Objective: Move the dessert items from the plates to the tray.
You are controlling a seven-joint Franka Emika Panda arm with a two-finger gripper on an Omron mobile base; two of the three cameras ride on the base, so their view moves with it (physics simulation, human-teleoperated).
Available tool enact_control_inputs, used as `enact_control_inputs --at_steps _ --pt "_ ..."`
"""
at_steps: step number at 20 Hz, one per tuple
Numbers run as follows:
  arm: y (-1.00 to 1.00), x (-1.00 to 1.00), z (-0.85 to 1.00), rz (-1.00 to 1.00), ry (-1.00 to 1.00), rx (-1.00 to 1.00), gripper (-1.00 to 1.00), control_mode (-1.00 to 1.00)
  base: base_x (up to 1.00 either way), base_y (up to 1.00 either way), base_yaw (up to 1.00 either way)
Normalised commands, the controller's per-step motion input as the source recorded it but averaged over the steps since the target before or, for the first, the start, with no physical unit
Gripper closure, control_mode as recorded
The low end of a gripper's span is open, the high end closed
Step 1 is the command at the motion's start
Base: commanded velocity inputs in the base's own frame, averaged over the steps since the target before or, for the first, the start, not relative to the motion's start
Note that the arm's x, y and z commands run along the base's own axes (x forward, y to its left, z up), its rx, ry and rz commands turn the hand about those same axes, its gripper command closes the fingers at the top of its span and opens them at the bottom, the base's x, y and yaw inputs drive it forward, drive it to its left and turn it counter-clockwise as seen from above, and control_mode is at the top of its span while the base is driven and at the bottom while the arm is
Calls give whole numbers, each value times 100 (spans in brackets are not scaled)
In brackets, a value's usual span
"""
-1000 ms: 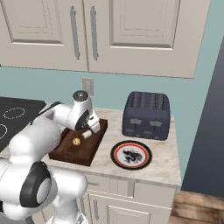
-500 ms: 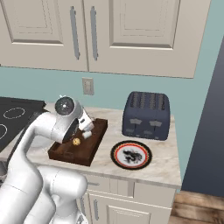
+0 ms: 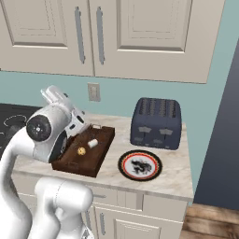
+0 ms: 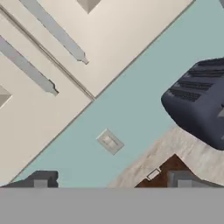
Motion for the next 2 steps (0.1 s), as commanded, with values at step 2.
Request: enact_control_inputs --at_steps 2 --pt "0 30 36 0 0 1 -100 -100 0 0 0"
